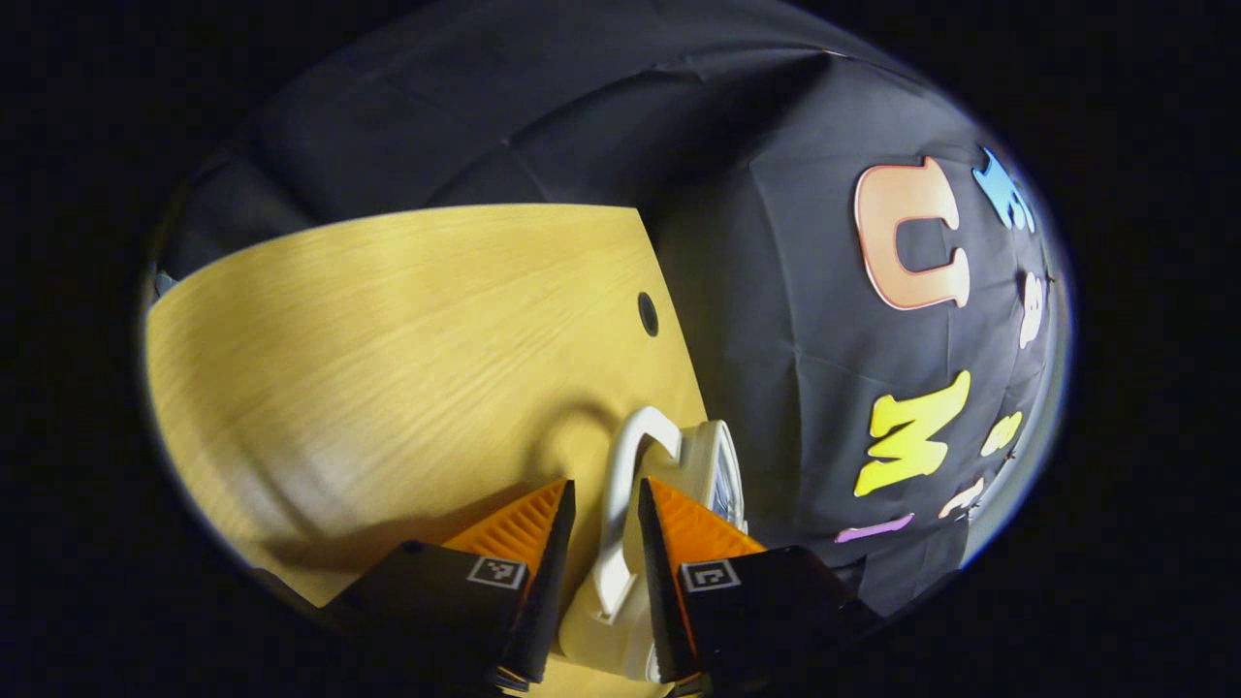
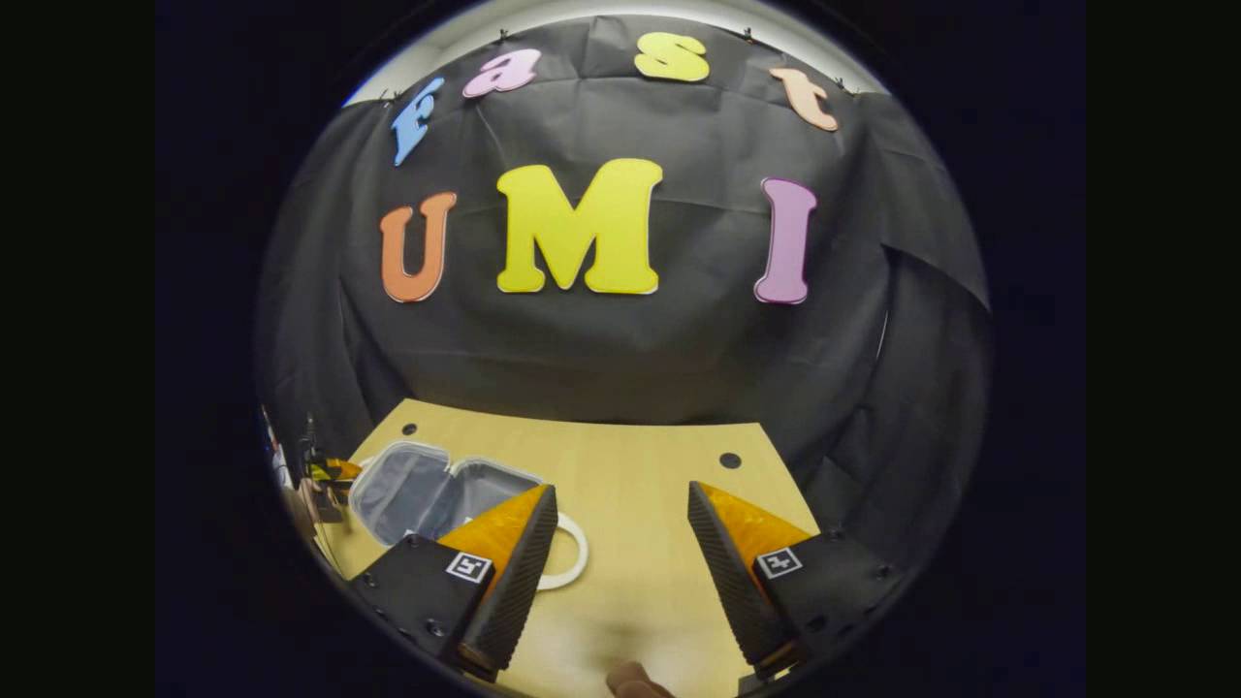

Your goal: First open the suitcase, pack the skin care products into it, and then close the suitcase.

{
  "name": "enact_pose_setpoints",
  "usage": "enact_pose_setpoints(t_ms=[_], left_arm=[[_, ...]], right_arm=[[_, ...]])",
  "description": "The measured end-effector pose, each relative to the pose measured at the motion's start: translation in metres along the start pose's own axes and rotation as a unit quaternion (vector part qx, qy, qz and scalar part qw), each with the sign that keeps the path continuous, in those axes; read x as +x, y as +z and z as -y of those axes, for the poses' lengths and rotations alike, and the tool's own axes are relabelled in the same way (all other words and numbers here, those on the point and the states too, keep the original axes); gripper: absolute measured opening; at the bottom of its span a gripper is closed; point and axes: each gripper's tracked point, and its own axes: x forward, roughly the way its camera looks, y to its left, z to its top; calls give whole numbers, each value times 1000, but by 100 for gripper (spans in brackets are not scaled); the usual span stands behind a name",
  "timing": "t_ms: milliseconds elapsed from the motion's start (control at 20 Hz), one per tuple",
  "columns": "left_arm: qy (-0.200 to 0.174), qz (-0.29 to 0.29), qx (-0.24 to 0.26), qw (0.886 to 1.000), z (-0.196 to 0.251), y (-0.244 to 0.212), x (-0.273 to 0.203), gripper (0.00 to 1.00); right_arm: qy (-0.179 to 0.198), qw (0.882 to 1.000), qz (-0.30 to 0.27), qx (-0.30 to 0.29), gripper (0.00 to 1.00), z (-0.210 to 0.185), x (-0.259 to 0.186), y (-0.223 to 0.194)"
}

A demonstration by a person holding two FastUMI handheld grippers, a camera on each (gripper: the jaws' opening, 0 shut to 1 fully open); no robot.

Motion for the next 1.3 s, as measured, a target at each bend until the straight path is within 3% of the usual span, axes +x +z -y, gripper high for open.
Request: enact_pose_setpoints(t_ms=[150,250,300,550,800,950,1300], left_arm=[[25,-27,36,999,-1,-14,3,30],[42,-22,50,998,2,-11,1,14],[44,-16,57,997,12,-10,-1,11],[66,21,120,990,48,-5,-19,5],[55,56,184,980,119,-18,-51,4],[62,73,256,962,165,-40,-66,4],[87,80,433,894,254,-102,-72,4]], right_arm=[[-7,1000,2,7,80,17,-3,-1],[-9,1000,7,15,80,30,-7,-2],[-11,1000,10,17,80,37,-10,-1],[5,1000,20,22,80,55,-15,-1],[41,999,22,11,80,54,-17,-7],[70,997,22,7,80,46,-16,-14],[121,992,20,-8,80,29,-15,-17]])
